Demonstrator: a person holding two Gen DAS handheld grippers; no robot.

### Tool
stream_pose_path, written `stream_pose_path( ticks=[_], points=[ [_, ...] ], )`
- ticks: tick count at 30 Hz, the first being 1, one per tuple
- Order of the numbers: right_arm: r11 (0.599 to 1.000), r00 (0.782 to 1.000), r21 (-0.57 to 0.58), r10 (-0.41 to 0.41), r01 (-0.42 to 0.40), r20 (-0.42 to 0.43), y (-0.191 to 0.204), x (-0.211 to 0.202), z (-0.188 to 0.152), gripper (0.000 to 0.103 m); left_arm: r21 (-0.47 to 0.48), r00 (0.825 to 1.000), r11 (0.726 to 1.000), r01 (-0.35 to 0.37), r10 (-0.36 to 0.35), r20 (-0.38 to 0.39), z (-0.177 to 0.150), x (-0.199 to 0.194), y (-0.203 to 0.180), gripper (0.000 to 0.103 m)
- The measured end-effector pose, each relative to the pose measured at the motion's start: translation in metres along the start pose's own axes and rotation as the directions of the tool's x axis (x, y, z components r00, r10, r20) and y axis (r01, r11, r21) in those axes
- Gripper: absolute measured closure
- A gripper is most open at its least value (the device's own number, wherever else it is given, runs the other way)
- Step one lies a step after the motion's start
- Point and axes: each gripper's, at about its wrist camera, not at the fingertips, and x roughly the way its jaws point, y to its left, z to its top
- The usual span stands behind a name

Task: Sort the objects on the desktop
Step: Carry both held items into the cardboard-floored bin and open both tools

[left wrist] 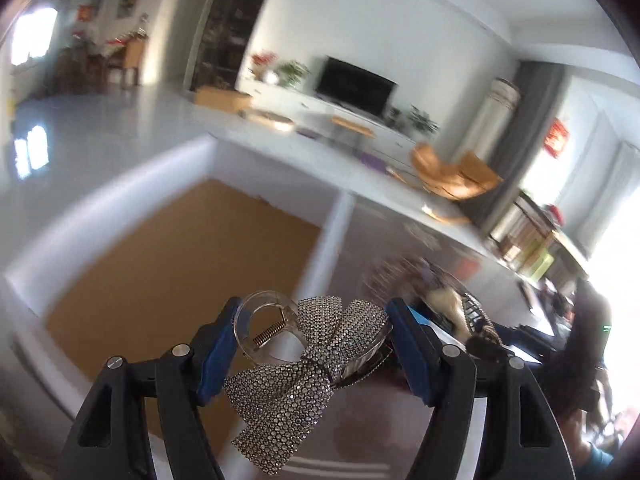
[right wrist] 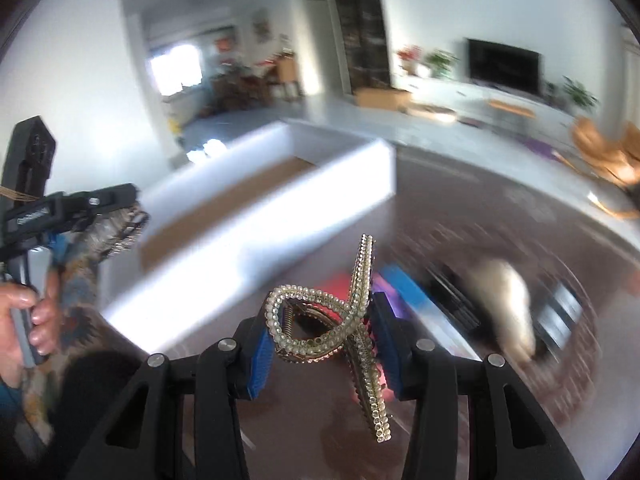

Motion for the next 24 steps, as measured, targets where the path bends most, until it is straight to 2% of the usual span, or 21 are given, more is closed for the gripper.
stream_pose_path(
  ticks=[2,5,8,11,12,13,14,16,18,19,20,22,24],
  points=[
    [0.998,0.999,-0.027,0.052,-0.052,0.009,0.027,0.019,0.025,0.057,-0.018,0.997,0.997,-0.071,0.071,0.015,0.016,-0.004,0.027,0.032],
    [0.988,0.99,-0.076,0.138,-0.137,0.0,0.08,0.066,0.065,0.057,-0.057,0.984,0.983,-0.176,0.176,-0.012,0.028,0.009,0.069,0.032],
    [0.979,0.983,-0.093,0.177,-0.181,-0.045,0.114,0.112,0.085,0.057,-0.07,0.956,0.955,-0.289,0.283,-0.082,0.024,0.036,0.106,0.032],
    [0.972,0.975,-0.116,0.189,-0.203,-0.118,0.144,0.158,0.087,0.055,-0.078,0.928,0.93,-0.359,0.347,-0.138,0.017,0.058,0.129,0.031],
    [0.971,0.972,-0.128,0.18,-0.2,-0.153,0.152,0.173,0.086,0.039,-0.073,0.918,0.923,-0.377,0.363,-0.158,0.016,0.064,0.134,0.031],
    [0.972,0.967,-0.138,0.163,-0.192,-0.197,0.158,0.189,0.083,0.013,-0.069,0.915,0.922,-0.38,0.364,-0.173,0.015,0.069,0.138,0.028],
    [0.971,0.961,-0.148,0.149,-0.186,-0.233,0.162,0.203,0.079,0.007,-0.066,0.919,0.928,-0.367,0.351,-0.183,0.013,0.073,0.142,0.028],
    [0.969,0.961,-0.187,0.11,-0.16,-0.254,0.162,0.216,0.071,0.006,-0.041,0.916,0.931,-0.363,0.349,-0.196,0.007,0.081,0.145,0.023],
    [0.966,0.957,-0.219,0.075,-0.14,-0.279,0.164,0.223,0.066,0.006,0.026,0.898,0.924,-0.381,0.377,-0.228,0.0,0.093,0.143,0.022],
    [0.964,0.956,-0.228,0.067,-0.135,-0.284,0.161,0.224,0.062,0.006,0.051,0.897,0.925,-0.377,0.378,-0.229,-0.004,0.096,0.138,0.021],
    [0.96,0.96,-0.248,0.059,-0.129,-0.273,0.16,0.222,0.06,0.006,0.069,0.895,0.92,-0.386,0.391,-0.216,-0.003,0.094,0.134,0.021],
    [0.951,0.963,-0.275,0.068,-0.142,-0.26,0.16,0.214,0.054,0.008,0.124,0.876,0.897,-0.425,0.442,-0.195,-0.006,0.094,0.124,0.021],
    [0.948,0.962,-0.281,0.075,-0.15,-0.261,0.153,0.211,0.053,0.008,0.153,0.86,0.885,-0.441,0.465,-0.211,-0.009,0.094,0.117,0.021]
  ],
)
